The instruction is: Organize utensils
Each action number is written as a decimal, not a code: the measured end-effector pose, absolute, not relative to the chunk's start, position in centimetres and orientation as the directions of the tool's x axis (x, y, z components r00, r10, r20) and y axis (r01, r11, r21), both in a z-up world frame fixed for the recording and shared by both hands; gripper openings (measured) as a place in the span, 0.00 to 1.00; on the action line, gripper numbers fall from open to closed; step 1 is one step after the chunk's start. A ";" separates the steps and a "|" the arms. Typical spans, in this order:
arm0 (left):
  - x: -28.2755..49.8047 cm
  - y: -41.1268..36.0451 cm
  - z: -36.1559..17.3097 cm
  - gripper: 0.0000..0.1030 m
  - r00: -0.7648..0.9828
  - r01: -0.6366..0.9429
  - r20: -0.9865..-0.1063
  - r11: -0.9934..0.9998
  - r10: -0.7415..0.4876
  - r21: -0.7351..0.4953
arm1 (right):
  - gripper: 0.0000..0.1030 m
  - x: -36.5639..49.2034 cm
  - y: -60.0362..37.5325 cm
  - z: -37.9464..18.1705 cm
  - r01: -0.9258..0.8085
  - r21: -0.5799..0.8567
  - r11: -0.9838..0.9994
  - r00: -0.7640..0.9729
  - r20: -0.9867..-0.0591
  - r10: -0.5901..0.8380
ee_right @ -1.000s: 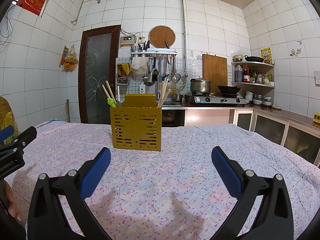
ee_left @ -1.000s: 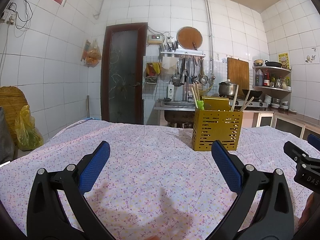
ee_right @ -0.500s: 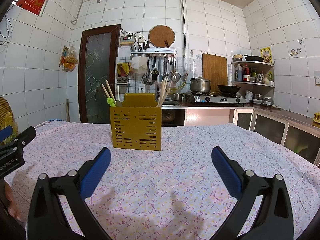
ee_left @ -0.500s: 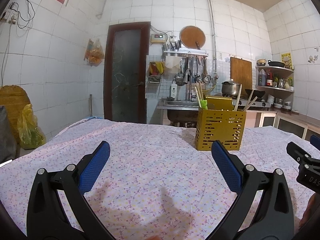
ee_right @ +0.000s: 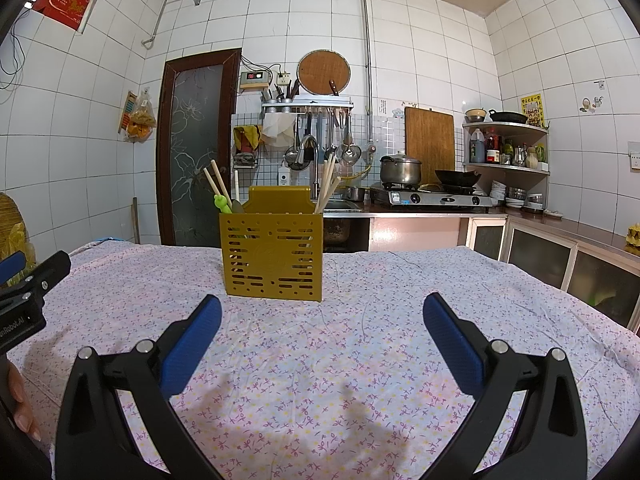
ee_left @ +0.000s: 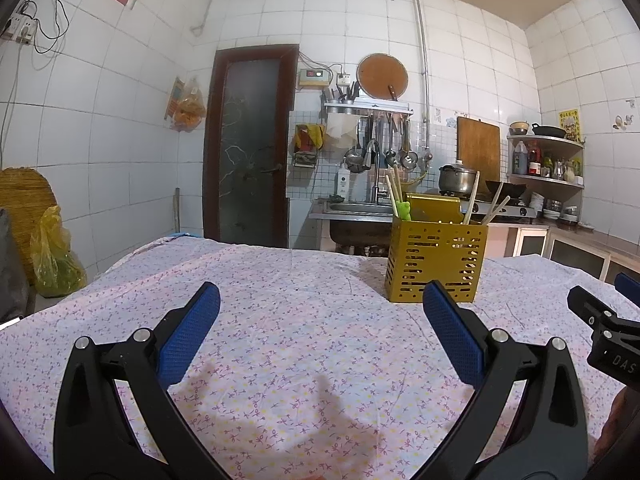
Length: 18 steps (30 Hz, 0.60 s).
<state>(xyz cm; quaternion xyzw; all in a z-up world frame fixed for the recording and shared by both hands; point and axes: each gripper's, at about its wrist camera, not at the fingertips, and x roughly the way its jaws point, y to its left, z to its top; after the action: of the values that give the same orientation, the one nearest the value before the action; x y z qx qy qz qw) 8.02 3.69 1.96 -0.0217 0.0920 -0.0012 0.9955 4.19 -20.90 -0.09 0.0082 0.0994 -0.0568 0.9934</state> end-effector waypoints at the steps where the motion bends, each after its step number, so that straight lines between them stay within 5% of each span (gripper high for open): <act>1: 8.1 3.7 1.9 0.95 0.983 0.001 -0.183 0.999 -0.009 -0.043 | 0.96 4.2 -20.9 -0.1 0.114 0.005 0.993 0.974 -0.199 -0.111; 18: 7.9 3.6 1.5 0.95 0.985 0.019 -0.169 0.999 -0.024 -0.032 | 0.96 4.3 -21.0 -0.2 0.116 0.002 0.993 0.974 -0.199 -0.113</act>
<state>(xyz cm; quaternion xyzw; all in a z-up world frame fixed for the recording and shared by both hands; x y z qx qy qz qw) 7.91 3.56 1.46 -0.0153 0.0849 -0.0109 0.9962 4.26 -21.02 -0.22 0.0070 0.0995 -0.0576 0.9933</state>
